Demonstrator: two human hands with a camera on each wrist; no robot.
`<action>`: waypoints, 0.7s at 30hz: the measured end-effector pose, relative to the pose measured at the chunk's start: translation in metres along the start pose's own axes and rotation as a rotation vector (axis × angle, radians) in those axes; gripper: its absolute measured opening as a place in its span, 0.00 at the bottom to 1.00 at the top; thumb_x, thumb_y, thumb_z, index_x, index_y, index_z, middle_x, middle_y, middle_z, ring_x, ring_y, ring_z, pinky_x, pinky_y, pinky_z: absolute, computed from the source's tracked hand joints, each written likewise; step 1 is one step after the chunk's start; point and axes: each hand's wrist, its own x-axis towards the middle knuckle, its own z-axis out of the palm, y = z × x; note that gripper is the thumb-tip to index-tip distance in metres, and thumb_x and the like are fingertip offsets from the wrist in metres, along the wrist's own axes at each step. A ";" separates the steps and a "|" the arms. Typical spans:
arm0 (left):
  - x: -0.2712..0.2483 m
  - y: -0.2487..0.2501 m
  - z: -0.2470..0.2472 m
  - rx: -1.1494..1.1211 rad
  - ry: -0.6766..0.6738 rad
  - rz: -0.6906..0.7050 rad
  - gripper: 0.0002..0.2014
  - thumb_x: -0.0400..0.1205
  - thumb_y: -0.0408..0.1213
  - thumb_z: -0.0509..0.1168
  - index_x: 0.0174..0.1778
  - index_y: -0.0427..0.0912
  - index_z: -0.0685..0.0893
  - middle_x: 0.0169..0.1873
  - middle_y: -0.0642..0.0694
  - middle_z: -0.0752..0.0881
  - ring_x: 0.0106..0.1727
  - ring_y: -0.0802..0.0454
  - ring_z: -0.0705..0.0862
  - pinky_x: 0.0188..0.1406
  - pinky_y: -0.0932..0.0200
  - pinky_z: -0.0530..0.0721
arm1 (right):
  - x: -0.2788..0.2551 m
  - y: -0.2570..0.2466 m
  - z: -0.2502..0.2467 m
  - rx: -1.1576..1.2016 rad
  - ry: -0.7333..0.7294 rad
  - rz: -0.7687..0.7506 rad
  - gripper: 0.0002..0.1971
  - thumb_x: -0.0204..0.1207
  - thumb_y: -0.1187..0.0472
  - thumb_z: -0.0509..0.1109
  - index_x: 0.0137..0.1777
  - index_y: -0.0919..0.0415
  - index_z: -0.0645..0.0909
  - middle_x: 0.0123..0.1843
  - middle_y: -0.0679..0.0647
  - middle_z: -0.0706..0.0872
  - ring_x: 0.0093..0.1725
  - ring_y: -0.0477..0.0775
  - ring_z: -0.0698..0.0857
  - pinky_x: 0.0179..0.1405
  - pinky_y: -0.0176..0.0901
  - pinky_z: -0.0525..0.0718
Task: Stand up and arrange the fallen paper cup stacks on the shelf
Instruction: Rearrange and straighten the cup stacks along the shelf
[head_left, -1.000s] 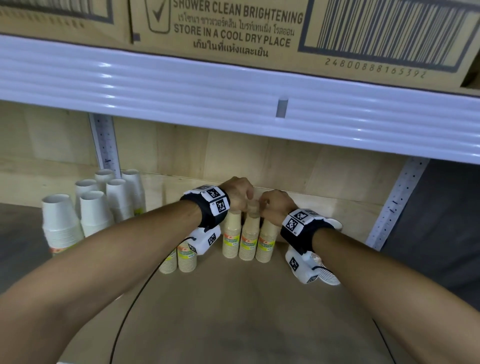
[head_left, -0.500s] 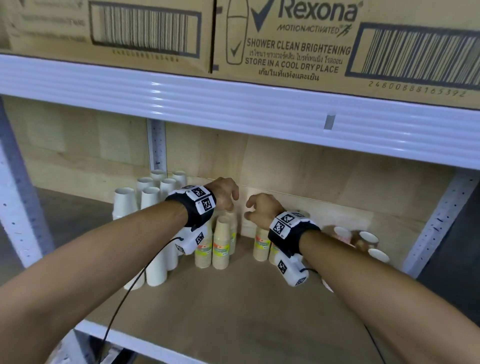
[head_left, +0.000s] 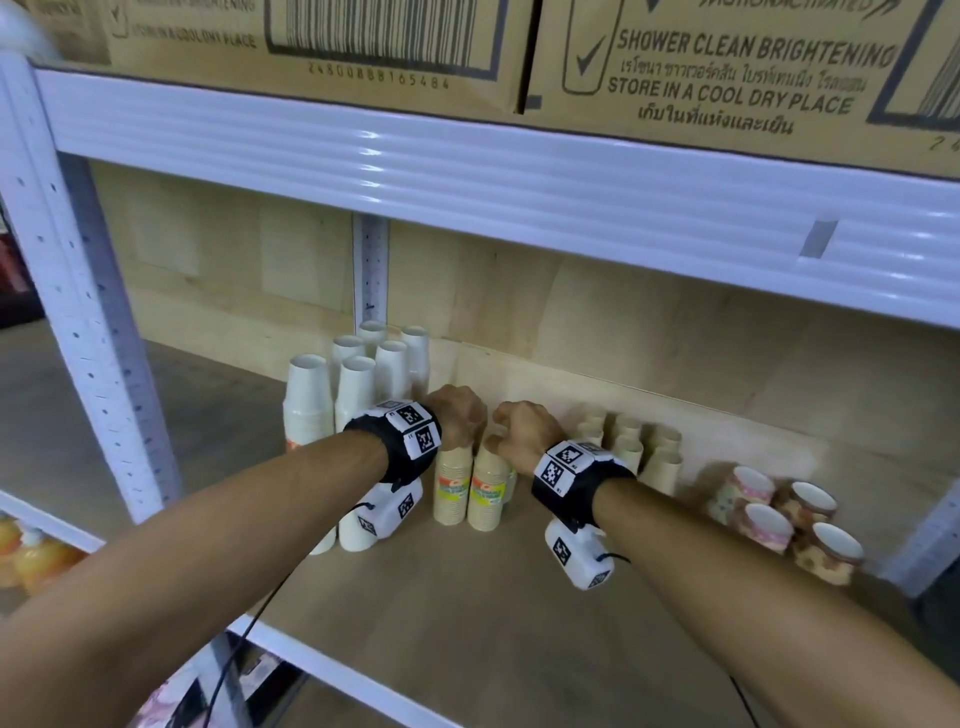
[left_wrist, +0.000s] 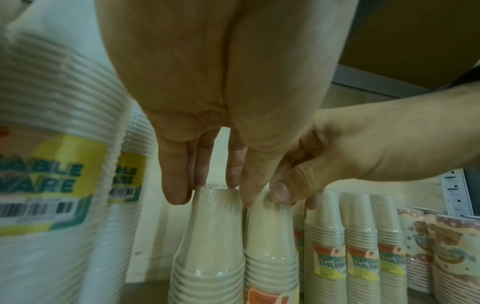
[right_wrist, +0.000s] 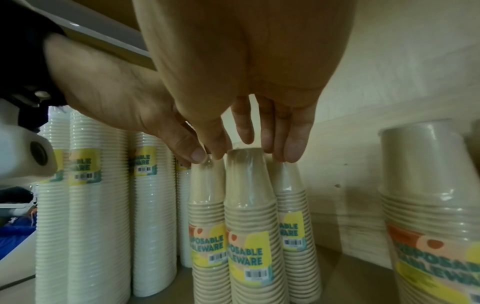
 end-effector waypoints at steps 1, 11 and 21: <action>0.001 -0.001 0.001 0.003 0.000 0.006 0.13 0.81 0.31 0.68 0.62 0.41 0.85 0.60 0.43 0.84 0.60 0.44 0.83 0.49 0.58 0.79 | 0.001 0.000 0.001 0.000 -0.010 -0.004 0.03 0.74 0.56 0.69 0.43 0.53 0.82 0.50 0.55 0.86 0.54 0.61 0.86 0.50 0.46 0.84; 0.006 -0.005 0.006 0.026 0.034 0.040 0.13 0.81 0.31 0.67 0.62 0.38 0.85 0.59 0.40 0.85 0.59 0.42 0.84 0.58 0.51 0.84 | 0.009 0.000 0.007 0.030 -0.061 -0.043 0.05 0.75 0.58 0.65 0.38 0.52 0.76 0.42 0.55 0.83 0.42 0.59 0.81 0.38 0.41 0.74; 0.012 0.000 0.009 -0.006 0.030 0.039 0.13 0.80 0.29 0.69 0.60 0.35 0.87 0.58 0.40 0.87 0.58 0.44 0.86 0.55 0.54 0.85 | -0.001 0.006 0.003 0.008 -0.038 -0.029 0.03 0.74 0.60 0.68 0.41 0.58 0.81 0.44 0.56 0.85 0.49 0.61 0.85 0.39 0.41 0.74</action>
